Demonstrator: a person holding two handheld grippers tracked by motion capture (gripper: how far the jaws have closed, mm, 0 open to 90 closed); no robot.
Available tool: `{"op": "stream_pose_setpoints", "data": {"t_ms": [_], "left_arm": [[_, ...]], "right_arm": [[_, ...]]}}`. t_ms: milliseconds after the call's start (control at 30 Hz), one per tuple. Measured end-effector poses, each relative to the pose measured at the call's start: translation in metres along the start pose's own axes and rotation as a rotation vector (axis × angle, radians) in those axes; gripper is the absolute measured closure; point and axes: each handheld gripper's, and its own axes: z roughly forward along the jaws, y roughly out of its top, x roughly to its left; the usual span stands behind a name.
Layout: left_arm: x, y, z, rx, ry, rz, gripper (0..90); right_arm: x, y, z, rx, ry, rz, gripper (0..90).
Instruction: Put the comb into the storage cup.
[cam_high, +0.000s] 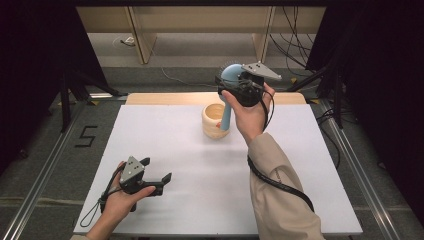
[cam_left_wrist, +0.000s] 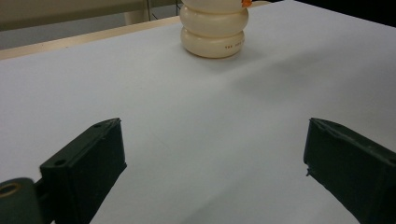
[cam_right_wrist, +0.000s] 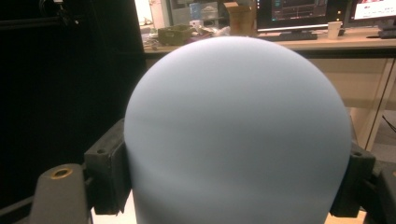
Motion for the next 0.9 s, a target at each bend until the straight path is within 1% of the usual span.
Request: {"op": "stream_pose_setpoints", "data": {"t_ms": [200, 900], "left_arm": [[0.0003, 0.0000, -0.0002, 0.001, 0.000, -0.001, 4.8], [0.0000, 0.0001, -0.0004, 0.000, 0.000, 0.001, 4.8]], "right_arm": [[-0.0024, 0.0007, 0.0025, -0.002, -0.007, -0.002, 21.2], [-0.0009, 0.0039, 0.0097, -0.015, -0.012, -0.008, 21.2]]}}
